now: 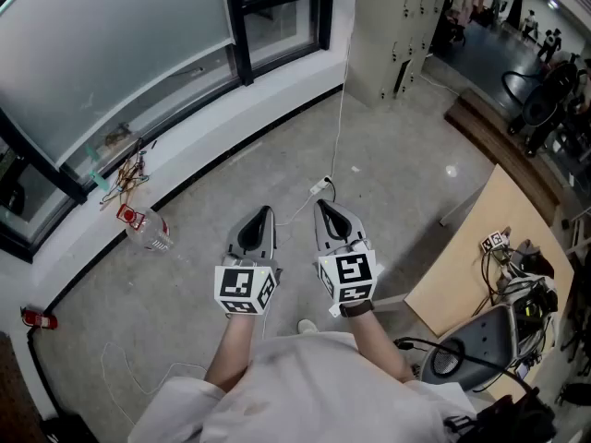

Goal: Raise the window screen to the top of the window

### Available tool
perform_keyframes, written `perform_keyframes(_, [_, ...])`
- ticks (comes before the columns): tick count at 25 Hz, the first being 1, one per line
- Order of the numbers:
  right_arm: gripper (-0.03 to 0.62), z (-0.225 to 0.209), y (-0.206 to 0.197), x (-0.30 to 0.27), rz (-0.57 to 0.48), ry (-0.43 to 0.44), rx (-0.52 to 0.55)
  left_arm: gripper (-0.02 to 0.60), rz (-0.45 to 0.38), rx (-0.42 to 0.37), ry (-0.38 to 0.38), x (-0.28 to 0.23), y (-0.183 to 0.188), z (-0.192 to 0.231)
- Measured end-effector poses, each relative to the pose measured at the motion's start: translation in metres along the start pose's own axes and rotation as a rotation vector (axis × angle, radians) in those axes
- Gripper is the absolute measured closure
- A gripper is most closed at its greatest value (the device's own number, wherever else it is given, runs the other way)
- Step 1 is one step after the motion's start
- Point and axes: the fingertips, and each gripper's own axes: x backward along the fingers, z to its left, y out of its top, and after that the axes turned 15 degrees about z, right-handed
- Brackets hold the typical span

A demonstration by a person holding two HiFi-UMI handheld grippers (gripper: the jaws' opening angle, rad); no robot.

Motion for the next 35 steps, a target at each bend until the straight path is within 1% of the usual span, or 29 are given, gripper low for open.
perform_keyframes(5, [0.594,-0.041,-0.012,0.006,0.008,-0.023,-0.045,0.581,0.016,0.006,-0.007,-0.027,-0.003,-0.025])
perform_keyframes(9, [0.594,-0.053,-0.025,-0.001,0.012,-0.001,-0.071,0.580,0.037,0.002,0.012,-0.037,-0.015,-0.033])
perform_keyframes(11, [0.594,-0.045,-0.030,-0.015,0.029,0.034,-0.076,0.580,0.053,0.007,0.032,-0.038,-0.022,-0.024])
perform_keyframes(13, [0.594,-0.026,-0.029,-0.030,0.036,0.084,-0.062,0.580,0.069,0.023,0.063,-0.036,-0.028,-0.004])
perform_keyframes(18, [0.594,0.019,-0.005,-0.082,0.008,0.183,0.012,0.580,0.063,0.045,0.147,-0.032,-0.030,0.053])
perform_keyframes(20, [0.594,0.043,0.009,-0.112,0.011,0.237,0.028,0.581,0.055,0.059,0.196,-0.026,-0.027,0.086])
perform_keyframes(22, [0.594,0.080,0.027,-0.141,0.004,0.301,0.056,0.580,0.042,0.074,0.256,-0.013,-0.023,0.129])
perform_keyframes(25, [0.594,0.152,0.056,-0.183,-0.021,0.386,0.122,0.580,0.010,0.096,0.353,0.017,-0.015,0.206])
perform_keyframes(28, [0.594,0.226,0.078,-0.217,-0.023,0.485,0.174,0.580,-0.006,0.136,0.449,0.055,-0.015,0.276])
perform_keyframes(32, [0.594,0.310,0.089,-0.250,-0.009,0.629,0.215,0.580,0.001,0.162,0.590,0.103,-0.028,0.339])
perform_keyframes(35, [0.594,0.366,0.089,-0.265,0.015,0.727,0.265,0.580,-0.001,0.226,0.671,0.135,-0.040,0.375])
